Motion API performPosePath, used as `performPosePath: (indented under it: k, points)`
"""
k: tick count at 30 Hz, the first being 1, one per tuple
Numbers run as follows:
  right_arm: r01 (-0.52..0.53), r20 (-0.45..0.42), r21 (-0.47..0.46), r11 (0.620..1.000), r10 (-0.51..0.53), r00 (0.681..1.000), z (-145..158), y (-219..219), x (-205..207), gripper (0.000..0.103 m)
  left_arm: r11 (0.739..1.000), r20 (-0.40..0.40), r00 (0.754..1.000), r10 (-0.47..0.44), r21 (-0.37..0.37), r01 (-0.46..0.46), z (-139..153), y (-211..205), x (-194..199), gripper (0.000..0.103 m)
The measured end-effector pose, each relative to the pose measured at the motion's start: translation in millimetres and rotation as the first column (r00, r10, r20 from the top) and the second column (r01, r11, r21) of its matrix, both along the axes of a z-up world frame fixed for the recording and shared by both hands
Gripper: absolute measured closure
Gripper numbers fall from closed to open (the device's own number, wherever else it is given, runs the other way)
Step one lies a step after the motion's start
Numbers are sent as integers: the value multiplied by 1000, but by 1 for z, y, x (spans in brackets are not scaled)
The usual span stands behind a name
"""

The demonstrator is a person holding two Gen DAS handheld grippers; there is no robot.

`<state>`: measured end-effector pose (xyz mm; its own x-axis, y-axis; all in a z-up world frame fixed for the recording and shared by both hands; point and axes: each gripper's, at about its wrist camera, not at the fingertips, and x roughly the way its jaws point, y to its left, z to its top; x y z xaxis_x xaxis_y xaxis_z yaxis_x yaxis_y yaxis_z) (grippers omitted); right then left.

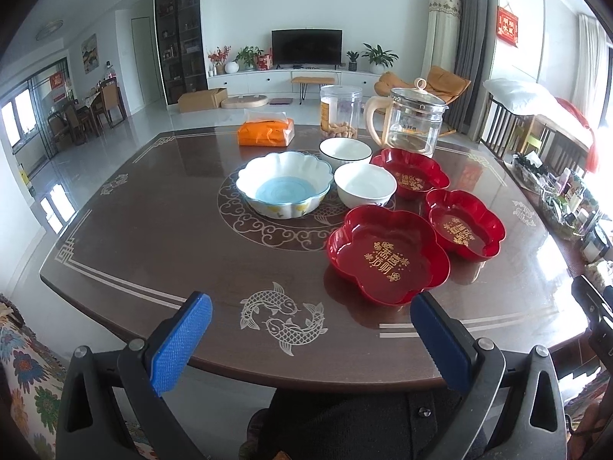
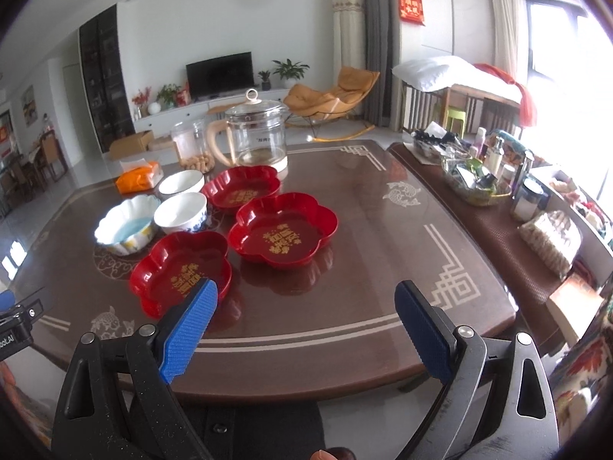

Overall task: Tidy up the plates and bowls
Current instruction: 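Move both grippers toward the red flower-shaped plate nearest the table edge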

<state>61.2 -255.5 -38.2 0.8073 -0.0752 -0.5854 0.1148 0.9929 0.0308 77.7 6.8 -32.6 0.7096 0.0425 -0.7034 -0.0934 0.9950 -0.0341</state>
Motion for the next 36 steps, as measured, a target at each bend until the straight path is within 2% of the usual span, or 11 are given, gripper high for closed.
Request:
performPosePath:
  k: [3, 9, 13, 19, 24, 27, 29, 33, 36]
  points:
    - [-11, 18, -16, 1000, 11, 1000, 2, 13, -5, 8, 999, -3, 999, -33, 3, 33, -5, 6, 2, 0]
    - [-85, 69, -160, 984, 97, 993, 27, 34, -16, 8, 998, -3, 999, -44, 34, 44, -6, 16, 12, 0]
    - [-122, 78, -134, 983, 134, 988, 25, 28, -5, 8, 998, -14, 998, -62, 17, 63, -7, 16, 26, 0]
    - [-138, 49, -11, 990, 139, 989, 11, 24, 24, 8, 997, -27, 997, -71, 3, 71, -14, 9, 36, 0]
    - [-198, 18, -27, 980, 199, 980, 1, 32, 36, 8, 997, -76, 994, -78, -11, 78, -27, 7, 51, 0]
    - [-224, -7, 5, 974, 225, 974, 2, 30, 50, 8, 995, -84, 992, -97, -17, 96, -25, 6, 61, 0]
    - [-202, 10, 5, 979, 202, 979, 8, 26, 54, 8, 996, -61, 994, -95, -7, 94, -18, 8, 62, 0]
    - [-94, 119, -72, 993, 102, 988, 25, 17, 47, 8, 998, -19, 998, -67, -12, 67, -5, 12, 63, 0]
    - [-92, 96, -66, 994, 98, 991, 23, 17, 53, 8, 998, -6, 998, -65, -17, 65, 0, 8, 62, 0]
